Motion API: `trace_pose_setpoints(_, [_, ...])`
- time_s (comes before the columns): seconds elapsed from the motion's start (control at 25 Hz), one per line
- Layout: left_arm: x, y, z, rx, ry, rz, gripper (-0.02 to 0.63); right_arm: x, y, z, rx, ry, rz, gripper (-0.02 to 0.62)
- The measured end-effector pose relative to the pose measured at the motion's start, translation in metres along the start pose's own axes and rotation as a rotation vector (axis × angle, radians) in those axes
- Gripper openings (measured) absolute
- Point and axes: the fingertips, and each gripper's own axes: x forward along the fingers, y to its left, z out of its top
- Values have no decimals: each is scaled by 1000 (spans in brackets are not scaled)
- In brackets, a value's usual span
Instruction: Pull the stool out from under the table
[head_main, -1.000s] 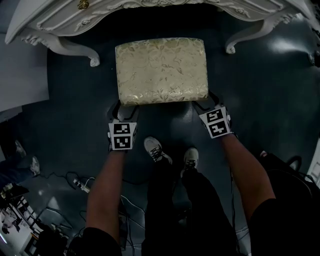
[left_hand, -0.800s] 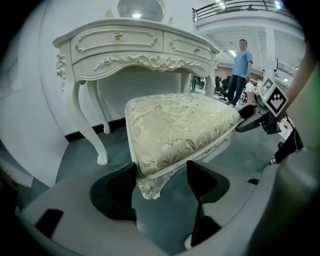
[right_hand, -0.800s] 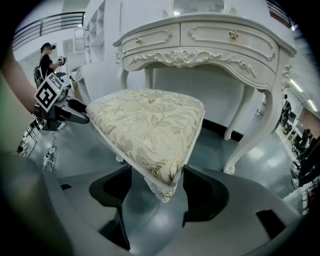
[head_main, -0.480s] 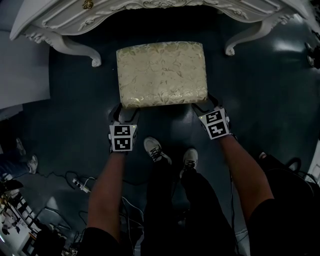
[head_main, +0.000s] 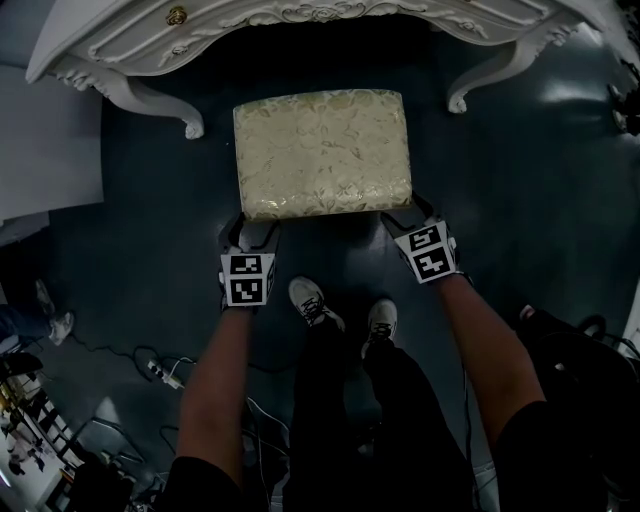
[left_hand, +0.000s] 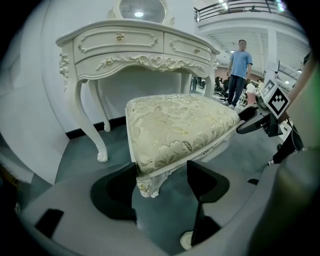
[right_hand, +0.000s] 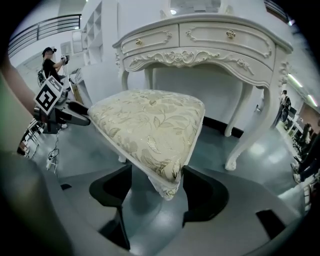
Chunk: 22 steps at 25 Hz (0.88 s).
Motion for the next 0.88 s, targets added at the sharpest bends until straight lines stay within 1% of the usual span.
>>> trace_pose_setpoints(0.12, [-5,-6,-4,-3,19,-6,318,-3,2,-4,6,7,0,338])
trace_pose_setpoints(0.2, [-7,-9,-5,-2,16,-8,318,-5,2,-6,-17,17,0,336])
trace_pose_setpoints(0.32, [-5,-7,4,-22,23,-6,318,-5,-1,0,-41,36,7,333])
trace_pose_setpoints(0.48, [-9,-9,1,-1,47,-9,318,-10,3,-1,-68,50,12,332])
trace_pose_setpoints(0.6, [-12,-15,1,0,52,-28,318,-12,3,-5,-63,39,11,327])
trace_pose_setpoints(0.72, [-14,-18,-1,-23,54,-26,318,-11,1,-5,-50,39,13,325])
trace_pose_setpoints(0.88, [-18,-22,-4,-49,52,-19,318,-13,1,-6,-62,43,20,324])
